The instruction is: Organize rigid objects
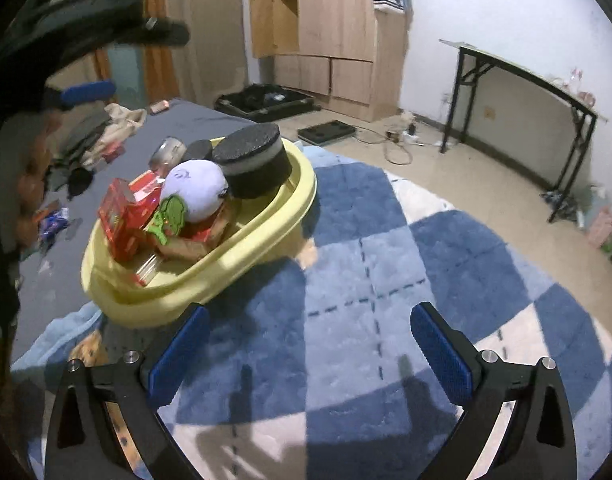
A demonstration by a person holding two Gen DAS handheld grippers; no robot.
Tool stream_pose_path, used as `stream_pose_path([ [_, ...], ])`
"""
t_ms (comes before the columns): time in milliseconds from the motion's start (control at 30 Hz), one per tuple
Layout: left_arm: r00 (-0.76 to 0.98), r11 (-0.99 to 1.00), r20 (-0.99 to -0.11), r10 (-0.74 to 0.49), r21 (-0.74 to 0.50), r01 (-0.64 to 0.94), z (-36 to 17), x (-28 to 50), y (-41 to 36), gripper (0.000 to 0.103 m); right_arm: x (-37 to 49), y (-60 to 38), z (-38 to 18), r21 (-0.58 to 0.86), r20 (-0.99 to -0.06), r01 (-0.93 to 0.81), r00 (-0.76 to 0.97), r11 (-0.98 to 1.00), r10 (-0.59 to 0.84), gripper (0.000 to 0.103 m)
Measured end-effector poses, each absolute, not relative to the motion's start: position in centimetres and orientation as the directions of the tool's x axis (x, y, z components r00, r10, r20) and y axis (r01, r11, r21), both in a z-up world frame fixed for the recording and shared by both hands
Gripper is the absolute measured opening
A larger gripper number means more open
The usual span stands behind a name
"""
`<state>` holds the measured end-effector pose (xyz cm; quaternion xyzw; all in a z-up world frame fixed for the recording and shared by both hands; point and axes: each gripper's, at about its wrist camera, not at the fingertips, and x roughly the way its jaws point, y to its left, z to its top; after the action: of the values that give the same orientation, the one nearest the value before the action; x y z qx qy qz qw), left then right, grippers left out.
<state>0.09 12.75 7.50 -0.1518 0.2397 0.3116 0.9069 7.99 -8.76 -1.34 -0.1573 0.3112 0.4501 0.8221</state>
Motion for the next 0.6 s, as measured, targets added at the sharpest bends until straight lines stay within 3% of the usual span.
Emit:
stream_pose_path([
  [233,0.601,0.753,-0.584,0.546,0.028,-0.657,0.5,-8.1,6.7,0.103,9.3,-11.0,-1.4,0.093,-0.61,-0.833,0.385,0.545,0.693,0.103],
  [333,0.577,0.729,-0.603,0.551,0.011,-0.684,-1.5,-10.2,7.1,0.103,8.7,-10.5,-1.8,0.066,-0.61,-0.857,0.37,0.511,0.7,0.103],
  [433,0.554,0.693,-0.645,0.527,-0.05,-0.719,-2.8,-9.9,8.5,0.103,8.1,-8.3,-3.5,-0.044,-0.668,-0.86,0.404,0.509,0.625,0.103],
  [600,0.557,0.719,-0.668,0.493,-0.047,-0.693,-4.3,-8.9,7.7,0.103,8.2,-6.7,-4.6,-0.038,-0.704,-0.873,0.368,0.486,0.607,0.103],
])
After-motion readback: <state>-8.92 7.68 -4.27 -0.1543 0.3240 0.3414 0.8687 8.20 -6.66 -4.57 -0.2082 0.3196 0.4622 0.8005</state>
